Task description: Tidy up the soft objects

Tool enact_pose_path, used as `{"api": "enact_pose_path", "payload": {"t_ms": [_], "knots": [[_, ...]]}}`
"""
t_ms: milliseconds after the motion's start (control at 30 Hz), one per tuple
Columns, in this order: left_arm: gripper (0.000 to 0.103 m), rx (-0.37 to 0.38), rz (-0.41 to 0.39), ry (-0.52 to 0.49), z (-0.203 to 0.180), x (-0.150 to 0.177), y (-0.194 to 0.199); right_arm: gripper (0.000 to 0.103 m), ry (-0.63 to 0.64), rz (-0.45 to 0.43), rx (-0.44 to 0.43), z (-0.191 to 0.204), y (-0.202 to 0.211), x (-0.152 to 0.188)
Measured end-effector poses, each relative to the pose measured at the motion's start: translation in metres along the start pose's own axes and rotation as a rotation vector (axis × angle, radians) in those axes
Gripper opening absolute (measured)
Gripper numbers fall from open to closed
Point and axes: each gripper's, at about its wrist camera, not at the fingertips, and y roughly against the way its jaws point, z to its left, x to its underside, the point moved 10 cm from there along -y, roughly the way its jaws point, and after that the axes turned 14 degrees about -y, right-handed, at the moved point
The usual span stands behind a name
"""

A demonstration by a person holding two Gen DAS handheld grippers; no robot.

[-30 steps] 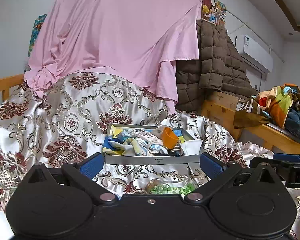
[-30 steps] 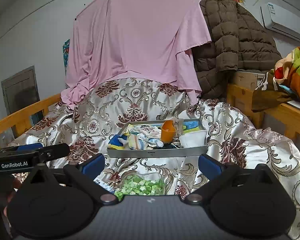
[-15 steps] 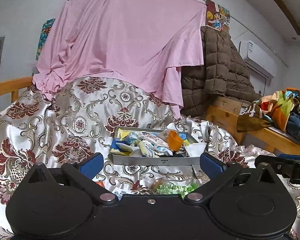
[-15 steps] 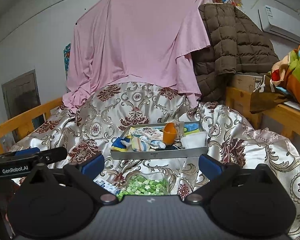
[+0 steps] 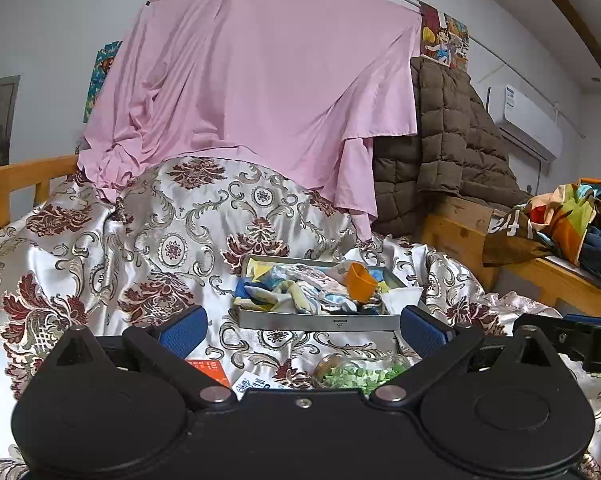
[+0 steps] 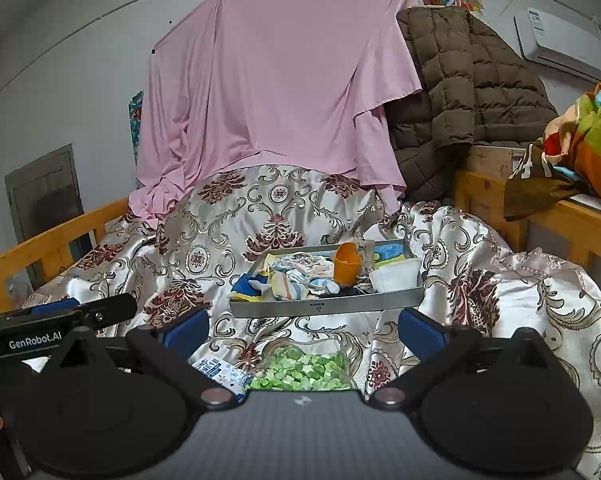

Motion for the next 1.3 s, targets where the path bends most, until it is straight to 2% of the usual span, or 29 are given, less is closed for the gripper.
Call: {"api": "enact_pose_path", "payload": {"t_ms": [1300], "knots": [[0.102, -0.086, -0.003, 0.007, 0.018, 0.038, 0.017, 0.103, -0.044, -0.002, 0.045, 0.002, -0.002, 0.041]]}}
